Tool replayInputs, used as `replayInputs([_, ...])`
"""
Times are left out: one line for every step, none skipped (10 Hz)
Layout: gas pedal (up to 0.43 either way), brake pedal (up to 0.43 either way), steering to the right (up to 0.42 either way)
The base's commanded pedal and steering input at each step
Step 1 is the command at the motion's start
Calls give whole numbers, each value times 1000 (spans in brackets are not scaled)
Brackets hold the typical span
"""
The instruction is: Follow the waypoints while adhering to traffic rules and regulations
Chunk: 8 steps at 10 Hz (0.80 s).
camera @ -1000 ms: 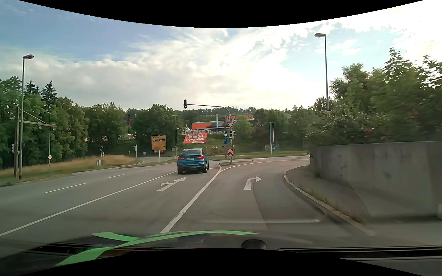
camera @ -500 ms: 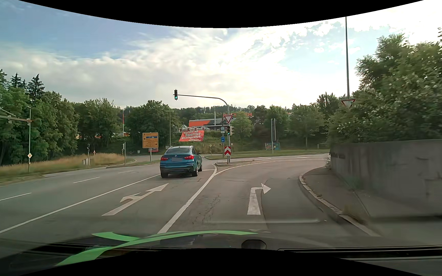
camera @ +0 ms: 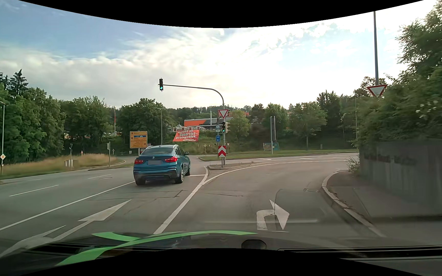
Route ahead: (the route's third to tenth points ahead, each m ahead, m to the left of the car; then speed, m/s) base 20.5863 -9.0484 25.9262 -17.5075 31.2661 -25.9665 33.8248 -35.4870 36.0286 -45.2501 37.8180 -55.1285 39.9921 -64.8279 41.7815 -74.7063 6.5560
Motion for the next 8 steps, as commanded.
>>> replayInputs([47, 0, 51])
replayInputs([47, 0, 60])
replayInputs([47, 0, 75])
replayInputs([47, 0, 90])
replayInputs([47, 0, 102])
replayInputs([47, 0, 114])
replayInputs([47, 0, 126])
replayInputs([47, 0, 136])
